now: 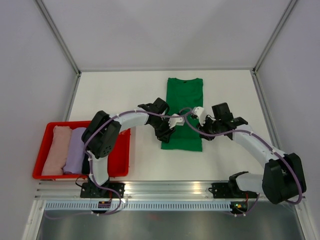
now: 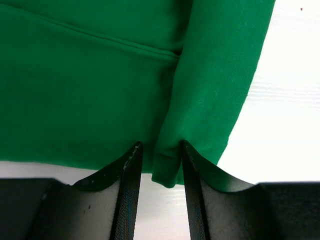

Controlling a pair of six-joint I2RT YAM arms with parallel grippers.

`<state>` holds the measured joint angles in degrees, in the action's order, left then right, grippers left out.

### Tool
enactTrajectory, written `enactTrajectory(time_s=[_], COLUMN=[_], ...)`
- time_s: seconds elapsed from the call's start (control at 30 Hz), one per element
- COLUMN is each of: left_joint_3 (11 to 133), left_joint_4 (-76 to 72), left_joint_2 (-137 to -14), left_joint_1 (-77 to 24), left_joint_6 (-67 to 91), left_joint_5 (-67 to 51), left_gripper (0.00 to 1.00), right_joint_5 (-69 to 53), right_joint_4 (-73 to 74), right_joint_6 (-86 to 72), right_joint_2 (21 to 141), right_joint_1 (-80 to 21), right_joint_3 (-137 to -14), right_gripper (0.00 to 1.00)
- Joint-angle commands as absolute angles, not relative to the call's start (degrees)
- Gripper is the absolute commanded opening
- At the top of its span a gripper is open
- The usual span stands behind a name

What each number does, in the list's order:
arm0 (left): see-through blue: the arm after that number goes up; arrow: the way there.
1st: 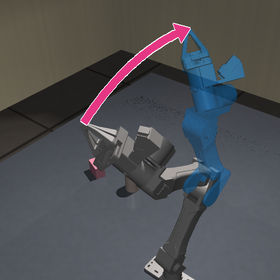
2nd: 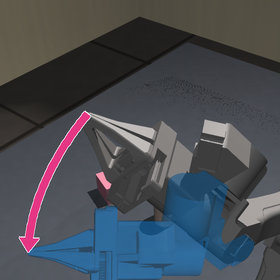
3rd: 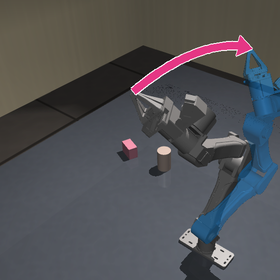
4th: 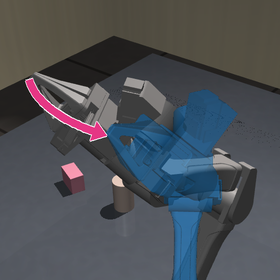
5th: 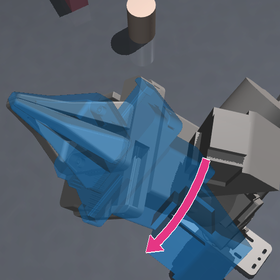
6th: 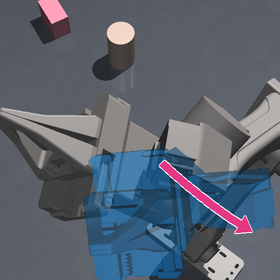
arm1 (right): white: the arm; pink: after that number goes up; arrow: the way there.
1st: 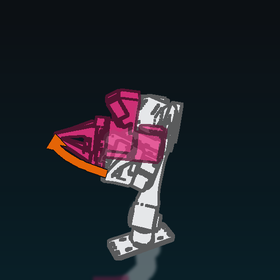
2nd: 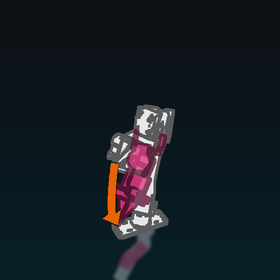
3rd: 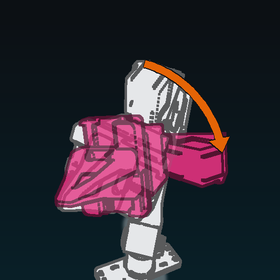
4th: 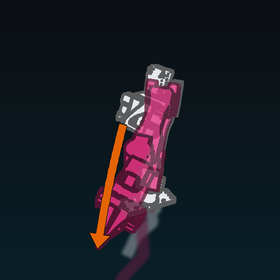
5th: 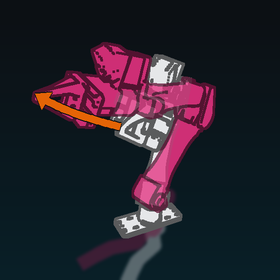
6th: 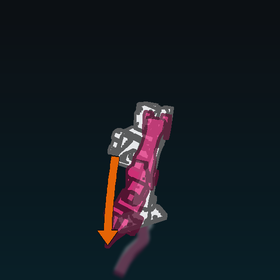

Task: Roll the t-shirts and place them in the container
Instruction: Roll the tshirt

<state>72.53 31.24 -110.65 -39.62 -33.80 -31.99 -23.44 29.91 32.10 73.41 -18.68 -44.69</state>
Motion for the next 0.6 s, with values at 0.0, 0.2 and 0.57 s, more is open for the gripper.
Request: enactTrajectory(time_s=[0.0,0.2,0.57], left_joint_3=[73.57,72.77,72.60], left_joint_4=[29.79,29.79,29.88], left_joint_2=[-110.66,-109.52,-109.51], left_joint_1=[-39.46,-39.46,-39.46], left_joint_6=[-32.26,-32.08,-31.99], left_joint_5=[-31.90,-32.26,-31.99], left_gripper=[0.43,0.43,0.43], right_joint_5=[-26.44,-30.50,-28.13], right_joint_4=[31.29,25.14,14.51], right_joint_6=[22.61,7.23,-18.02], right_joint_2=[69.00,61.88,57.83], right_joint_1=[-17.67,-17.58,-17.14], right_joint_3=[-47.64,-46.06,-32.09], right_gripper=[0.23,0.09,0.00])
